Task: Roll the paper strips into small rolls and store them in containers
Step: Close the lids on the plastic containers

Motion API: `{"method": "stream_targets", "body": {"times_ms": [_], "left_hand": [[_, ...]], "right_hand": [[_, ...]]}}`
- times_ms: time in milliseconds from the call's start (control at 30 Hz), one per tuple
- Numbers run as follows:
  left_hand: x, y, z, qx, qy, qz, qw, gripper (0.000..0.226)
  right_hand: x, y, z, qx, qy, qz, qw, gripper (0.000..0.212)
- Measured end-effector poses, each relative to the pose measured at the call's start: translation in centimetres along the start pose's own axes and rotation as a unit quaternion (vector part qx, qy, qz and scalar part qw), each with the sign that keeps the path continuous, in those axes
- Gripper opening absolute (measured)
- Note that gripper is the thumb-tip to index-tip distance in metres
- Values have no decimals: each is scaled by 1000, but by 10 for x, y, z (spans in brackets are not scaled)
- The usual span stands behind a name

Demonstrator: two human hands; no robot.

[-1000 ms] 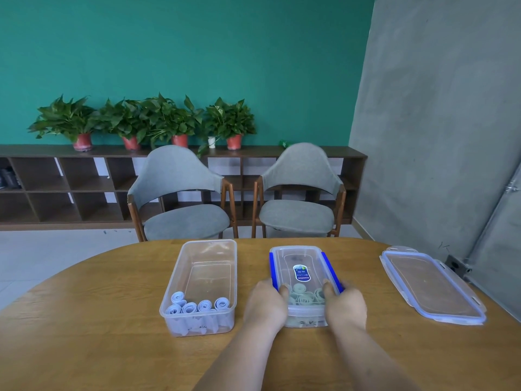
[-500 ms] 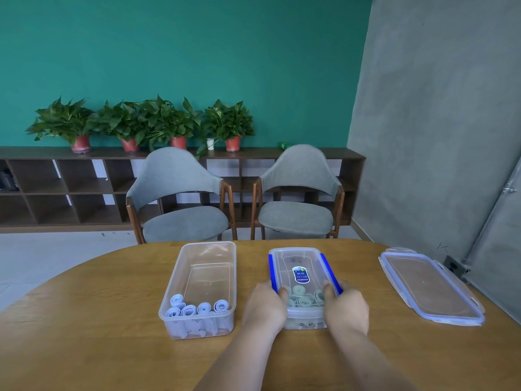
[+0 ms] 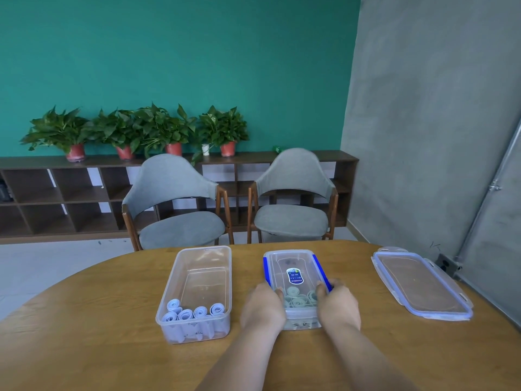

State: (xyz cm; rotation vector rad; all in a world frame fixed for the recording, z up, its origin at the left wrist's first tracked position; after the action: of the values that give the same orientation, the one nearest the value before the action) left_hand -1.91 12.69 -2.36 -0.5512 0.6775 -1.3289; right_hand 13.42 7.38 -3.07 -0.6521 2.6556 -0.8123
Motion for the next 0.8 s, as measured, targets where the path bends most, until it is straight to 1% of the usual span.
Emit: {"method": "stream_targets", "body": {"times_ms": [133,200,267,333,400,500,633,700,800], "left_hand": [[7,-10,11,-34,16,25,999,25],[8,-14,17,-64,42,48,996,34],[7,-17,24,-89,81,70,990,47],[6,-16,33,-109,123,76,983,56],[8,-16,44,-125,165,78,975,61],[18,-13,59,-114,226,58,966,64],[35,-2,77,-38,276,-11,960,65],[43,8,84,-32,303,-39,952,67],[53,22,94,-42,339,-56,938,60]], "right_hand": [[-7,-8,-3,21,-11,-36,999,34],[-14,-13,-3,35,-20,-57,998,36],[-21,-19,-2,41,-28,-73,996,45],[-27,-28,0,41,-29,-77,996,54],[-33,-38,4,43,-30,-70,996,56],[-44,-54,13,68,-38,-57,995,52],[-61,-73,31,127,-44,-59,989,49],[-69,-80,42,145,-44,-63,986,51],[-77,-90,56,167,-42,-50,984,51]]}}
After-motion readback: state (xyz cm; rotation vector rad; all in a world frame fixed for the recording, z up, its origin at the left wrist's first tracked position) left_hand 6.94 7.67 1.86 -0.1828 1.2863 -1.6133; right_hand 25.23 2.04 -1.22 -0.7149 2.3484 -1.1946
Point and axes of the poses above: each hand's wrist, its own x-axis away from the middle knuckle, its own y-axis out of the palm, z = x × y, the point moved 1 cm from there along -x, towards the middle knuckle, and after that the axes turned 15 degrees about z, right-handed, at the moved point
